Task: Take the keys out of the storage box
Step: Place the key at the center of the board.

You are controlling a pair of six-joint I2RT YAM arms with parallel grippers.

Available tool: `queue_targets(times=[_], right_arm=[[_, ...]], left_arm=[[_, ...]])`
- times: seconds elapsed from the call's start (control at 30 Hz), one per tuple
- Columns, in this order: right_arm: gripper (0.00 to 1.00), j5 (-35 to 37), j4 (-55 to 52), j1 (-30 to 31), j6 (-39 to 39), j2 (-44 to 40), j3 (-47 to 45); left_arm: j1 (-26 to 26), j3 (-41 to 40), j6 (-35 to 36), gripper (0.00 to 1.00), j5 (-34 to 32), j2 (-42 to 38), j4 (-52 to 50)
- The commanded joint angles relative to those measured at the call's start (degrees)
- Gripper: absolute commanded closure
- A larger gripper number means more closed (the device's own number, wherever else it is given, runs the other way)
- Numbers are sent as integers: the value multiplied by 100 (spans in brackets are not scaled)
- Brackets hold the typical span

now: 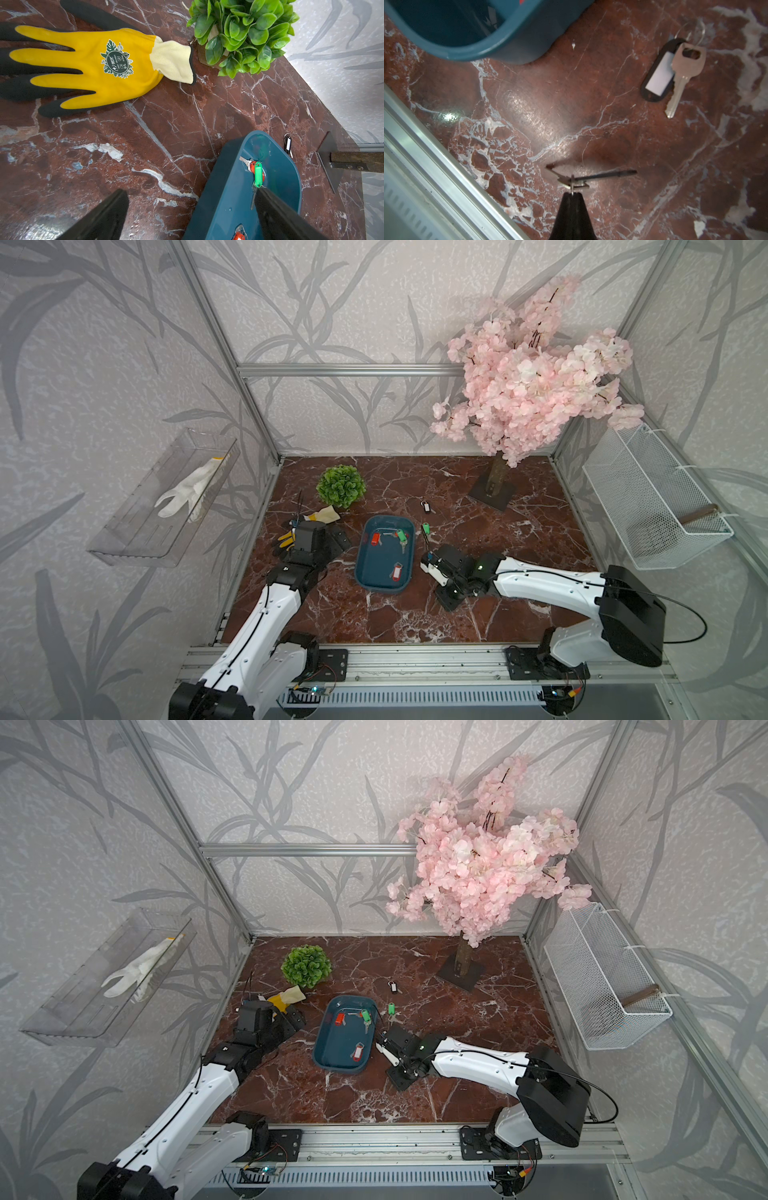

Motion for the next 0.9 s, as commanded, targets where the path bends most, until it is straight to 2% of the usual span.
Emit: queue_targets(times=[0.0,0.27,0.63,0.73,0.87], right_arm=[[99,-33,296,18,-16,125,-102],[76,197,385,-22,-60,147,-103],[55,827,125,-242,-235,-451,139],[48,845,112,-389,-315,-676,244],[42,708,306,-1043,-346,-1103,265]], left_arm=[[50,52,7,0,-4,-74,-132],[51,159,90,0,15,-94,-247],[59,402,262,0,117,-188,-385],[59,475,454,2,320,-179,-340],[44,601,672,6,669,-139,-324]])
